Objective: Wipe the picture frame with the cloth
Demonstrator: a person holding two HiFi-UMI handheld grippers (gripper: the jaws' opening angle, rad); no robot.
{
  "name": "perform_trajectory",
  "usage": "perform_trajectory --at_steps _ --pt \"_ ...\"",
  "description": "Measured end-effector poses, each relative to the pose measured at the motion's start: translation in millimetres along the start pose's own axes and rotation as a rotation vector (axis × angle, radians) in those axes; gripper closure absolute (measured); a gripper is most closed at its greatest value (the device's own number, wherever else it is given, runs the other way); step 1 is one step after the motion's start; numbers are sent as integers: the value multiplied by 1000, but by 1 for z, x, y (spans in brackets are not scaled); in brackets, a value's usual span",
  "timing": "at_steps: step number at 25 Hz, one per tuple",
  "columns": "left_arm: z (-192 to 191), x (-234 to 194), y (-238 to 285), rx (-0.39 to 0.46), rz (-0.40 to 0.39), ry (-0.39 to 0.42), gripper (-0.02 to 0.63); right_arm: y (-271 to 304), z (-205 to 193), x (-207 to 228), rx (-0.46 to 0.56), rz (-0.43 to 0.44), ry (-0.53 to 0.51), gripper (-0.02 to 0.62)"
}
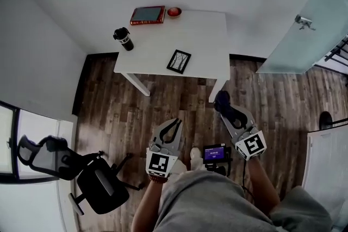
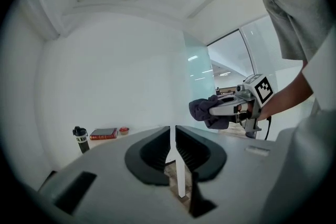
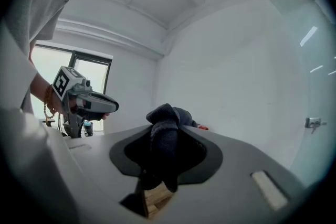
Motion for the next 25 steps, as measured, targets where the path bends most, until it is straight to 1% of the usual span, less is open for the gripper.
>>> perform_trajectory --at_steps 5,9,15,20,22,25 --pt "-19 -31 29 -72 48 -21 534 37 -24 33 -72 6 34 471" --pt "-34 -66 58 -89 71 -29 489 82 -36 57 -108 15 33 471" --pt "-64 -120 118 -112 53 -55 458 144 -39 95 -171 7 5 471" --pt "-85 -173 172 -140 30 -65 411 207 -33 130 -223 5 27 471" --pt "-104 -196 193 -169 28 -82 389 236 -35 145 -257 2 28 471" --pt "-145 -219 213 -238 8 -128 343 270 -43 159 -316 2 30 471"
Point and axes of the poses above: the fingertips, and each gripper's own axes: y forward along the fingers, x to its right, z out of its top, the point moved 3 cm from there along -y, backward along the fingers
